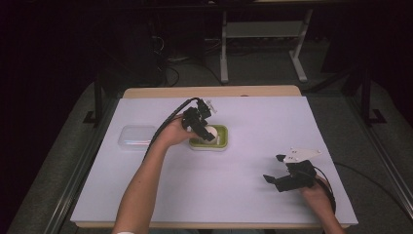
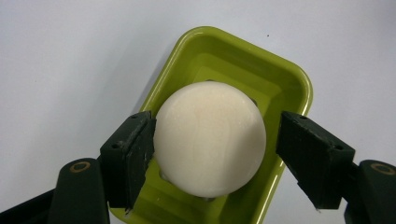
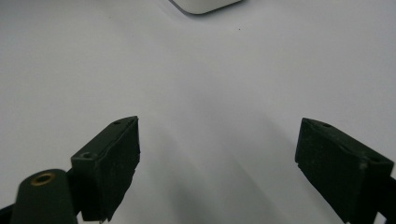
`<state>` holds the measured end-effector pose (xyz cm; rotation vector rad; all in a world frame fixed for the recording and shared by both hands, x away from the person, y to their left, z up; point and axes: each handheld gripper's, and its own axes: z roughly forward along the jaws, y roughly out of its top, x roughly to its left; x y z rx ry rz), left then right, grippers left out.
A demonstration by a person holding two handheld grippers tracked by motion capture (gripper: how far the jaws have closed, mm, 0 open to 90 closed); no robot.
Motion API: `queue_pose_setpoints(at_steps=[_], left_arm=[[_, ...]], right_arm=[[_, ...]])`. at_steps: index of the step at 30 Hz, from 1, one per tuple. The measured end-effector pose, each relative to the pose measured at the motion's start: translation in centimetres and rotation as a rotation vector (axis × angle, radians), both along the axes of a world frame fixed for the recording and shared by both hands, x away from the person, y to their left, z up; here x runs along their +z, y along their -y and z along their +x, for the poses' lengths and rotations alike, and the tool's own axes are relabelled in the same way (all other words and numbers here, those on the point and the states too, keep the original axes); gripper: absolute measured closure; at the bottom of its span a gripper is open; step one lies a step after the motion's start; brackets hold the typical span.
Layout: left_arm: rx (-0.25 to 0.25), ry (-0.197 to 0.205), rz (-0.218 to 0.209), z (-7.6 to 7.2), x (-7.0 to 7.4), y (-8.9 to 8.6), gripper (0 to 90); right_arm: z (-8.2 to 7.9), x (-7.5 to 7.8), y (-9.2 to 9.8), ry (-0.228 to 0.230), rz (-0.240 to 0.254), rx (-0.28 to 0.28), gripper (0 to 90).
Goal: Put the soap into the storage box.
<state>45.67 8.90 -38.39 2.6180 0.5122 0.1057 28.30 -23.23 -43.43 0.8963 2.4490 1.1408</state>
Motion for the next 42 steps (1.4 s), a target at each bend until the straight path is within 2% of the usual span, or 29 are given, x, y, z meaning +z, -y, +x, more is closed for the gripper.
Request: queue_pose_setpoints(at_steps=[15, 17, 21, 35, 42], left_arm=[[0.01, 0.027, -0.041, -1.2, 1.2, -1.6, 26.3], [0.013, 0.02, -0.05, -1.4, 1.3, -1.8, 25.7], [0.014, 0.015, -0.057, -1.8, 1.5, -1.9, 24.6], [-0.006, 0.039, -0.069, -2.9, 2.5, -2.1, 24.6], [0.005, 0.03, -0.076, -3.4, 2.4, -3.5, 24.3]], right_arm=[[0.0, -0.1, -0.1, 0.0, 0.004, -0.005, 13.2], [0.0, -0.1, -0.2, -0.002, 0.005, -0.006, 13.2], [0.0, -0.1, -0.2, -0.001, 0.001, -0.006, 13.2], [0.0, 0.0, -0.4, -0.006, -0.001, -0.006, 13.2], [-0.1, 0.0, -0.5, -0.006, 0.002, -0.012, 13.2]])
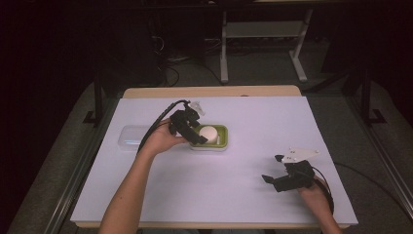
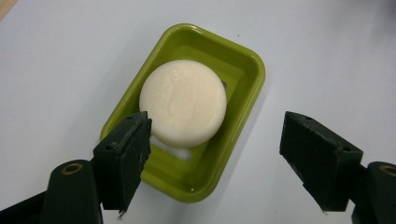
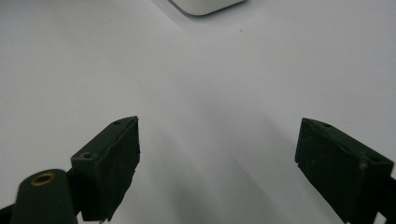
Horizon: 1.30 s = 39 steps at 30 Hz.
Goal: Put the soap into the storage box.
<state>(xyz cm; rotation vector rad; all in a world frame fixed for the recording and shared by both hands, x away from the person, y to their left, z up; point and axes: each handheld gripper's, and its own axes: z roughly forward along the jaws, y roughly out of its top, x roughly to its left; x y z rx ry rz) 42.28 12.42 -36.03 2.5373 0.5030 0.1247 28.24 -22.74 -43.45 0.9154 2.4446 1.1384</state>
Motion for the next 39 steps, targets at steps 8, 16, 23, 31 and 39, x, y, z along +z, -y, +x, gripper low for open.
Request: queue_pose_setpoints(at_steps=[8, 16, 23, 31, 39], left_arm=[[0.006, 0.013, -0.016, -0.9, 0.1, -0.8, 24.1], [0.0, 0.02, -0.022, -1.9, 0.3, -1.9, 23.6], [0.009, 0.016, -0.036, -2.7, 0.0, -2.6, 23.1], [-0.001, 0.032, -0.045, -3.8, 0.2, -3.2, 23.0], [-0.01, 0.048, -0.065, -5.0, 0.3, -3.5, 22.8]], right_arm=[[0.1, 0.0, -0.7, -0.001, -0.002, 0.006, 13.2], [0.1, 0.0, -1.0, 0.001, -0.003, 0.004, 13.2], [0.1, 0.0, -1.2, 0.003, -0.006, 0.001, 13.2], [0.0, 0.0, -1.3, 0.001, -0.01, -0.007, 13.2], [0.0, 0.0, -1.2, 0.003, -0.011, -0.014, 13.2]])
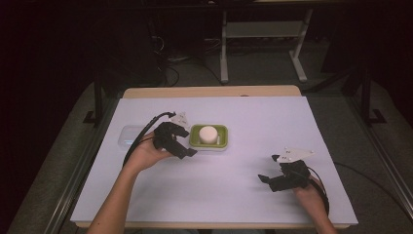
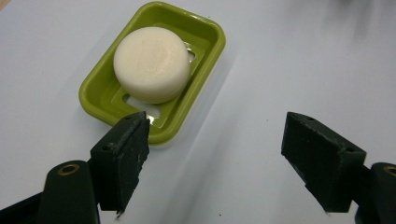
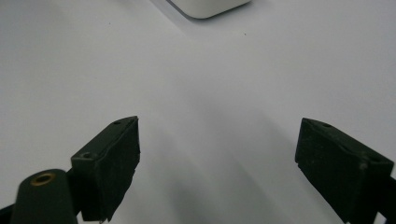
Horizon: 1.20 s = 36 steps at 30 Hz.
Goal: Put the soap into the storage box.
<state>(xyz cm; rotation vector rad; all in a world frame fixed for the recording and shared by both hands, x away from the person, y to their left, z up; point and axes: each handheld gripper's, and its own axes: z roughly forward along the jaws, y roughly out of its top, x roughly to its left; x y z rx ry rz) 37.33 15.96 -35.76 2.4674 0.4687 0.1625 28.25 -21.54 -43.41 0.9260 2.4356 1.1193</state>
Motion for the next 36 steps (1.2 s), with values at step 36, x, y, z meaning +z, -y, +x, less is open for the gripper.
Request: queue_pose_setpoints(at_steps=[36], left_arm=[[0.007, -0.009, -0.047, -4.9, -2.2, -4.2, 20.9]], right_arm=[[-0.2, -0.3, 0.0, -0.012, -0.004, -0.009, 13.2]])
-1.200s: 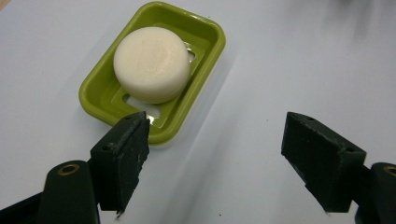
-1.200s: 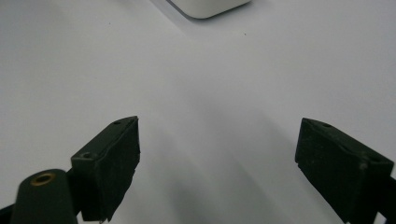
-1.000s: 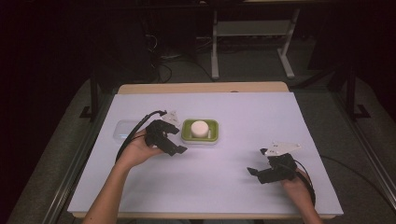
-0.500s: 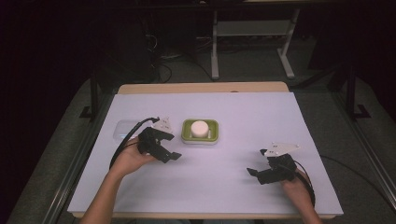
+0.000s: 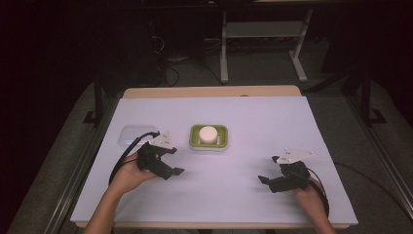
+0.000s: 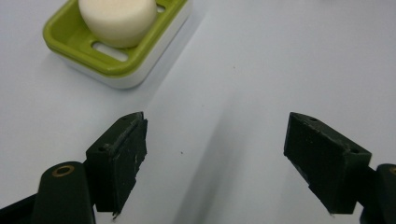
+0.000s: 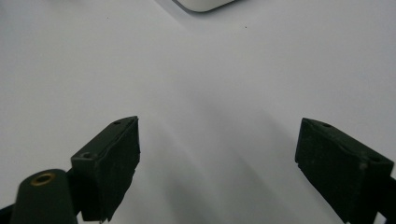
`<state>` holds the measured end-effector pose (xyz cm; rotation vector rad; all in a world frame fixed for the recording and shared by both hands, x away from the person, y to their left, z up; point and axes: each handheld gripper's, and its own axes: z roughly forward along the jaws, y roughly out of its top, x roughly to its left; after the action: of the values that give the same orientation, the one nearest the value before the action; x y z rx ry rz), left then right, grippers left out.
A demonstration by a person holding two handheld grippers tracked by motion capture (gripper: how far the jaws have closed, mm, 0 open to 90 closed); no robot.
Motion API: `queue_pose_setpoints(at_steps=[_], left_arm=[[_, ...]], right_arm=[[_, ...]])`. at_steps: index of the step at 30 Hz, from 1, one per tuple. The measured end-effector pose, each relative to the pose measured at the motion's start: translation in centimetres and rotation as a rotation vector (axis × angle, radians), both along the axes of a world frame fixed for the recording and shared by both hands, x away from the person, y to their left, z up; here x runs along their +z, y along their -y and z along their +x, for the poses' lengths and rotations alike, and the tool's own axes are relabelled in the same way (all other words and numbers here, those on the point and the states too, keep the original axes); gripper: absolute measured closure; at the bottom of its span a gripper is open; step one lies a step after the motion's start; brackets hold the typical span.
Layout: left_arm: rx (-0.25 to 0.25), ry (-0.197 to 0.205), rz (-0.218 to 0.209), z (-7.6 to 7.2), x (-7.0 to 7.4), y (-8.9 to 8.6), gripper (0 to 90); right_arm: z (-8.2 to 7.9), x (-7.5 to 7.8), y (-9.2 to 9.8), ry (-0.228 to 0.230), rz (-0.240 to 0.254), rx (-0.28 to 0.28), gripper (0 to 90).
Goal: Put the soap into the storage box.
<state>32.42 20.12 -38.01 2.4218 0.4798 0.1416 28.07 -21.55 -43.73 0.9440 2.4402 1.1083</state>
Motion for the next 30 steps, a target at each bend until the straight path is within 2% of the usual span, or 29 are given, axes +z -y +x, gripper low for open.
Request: queue_pose_setpoints(at_steps=[6, 10, 13, 18, 23, 25, 26, 30], left_arm=[[-0.008, -0.002, 0.001, -0.6, -0.3, -0.5, 21.2], [0.003, 0.011, -0.018, -1.4, -0.6, -0.9, 21.5], [-0.001, 0.02, -0.014, -1.7, -0.8, -1.2, 21.5], [0.012, 0.006, -0.025, -2.2, -1.5, -2.0, 21.4], [0.016, 0.011, -0.023, -2.7, -1.5, -2.8, 21.3], [0.025, 0.011, -0.036, -3.0, -1.6, -3.0, 21.2], [0.02, 0.014, -0.028, -3.1, -1.6, -3.1, 21.1], [0.028, 0.015, -0.048, -3.5, -1.6, -3.3, 20.8]], right_arm=[[-0.1, -0.1, 0.0, -0.003, 0.005, -0.008, 13.2], [-0.1, -0.1, 0.0, -0.003, 0.002, -0.005, 13.2], [-0.1, -0.2, -0.1, -0.004, 0.002, -0.005, 13.2], [-0.2, -0.1, 0.0, 0.002, 0.004, -0.002, 13.2], [-0.2, -0.1, 0.0, 0.005, 0.002, -0.001, 13.2], [-0.2, -0.1, 0.0, 0.005, 0.001, -0.003, 13.2], [-0.3, -0.1, -0.1, 0.007, 0.0, -0.002, 13.2], [-0.3, -0.1, -0.1, 0.005, 0.0, -0.003, 13.2]])
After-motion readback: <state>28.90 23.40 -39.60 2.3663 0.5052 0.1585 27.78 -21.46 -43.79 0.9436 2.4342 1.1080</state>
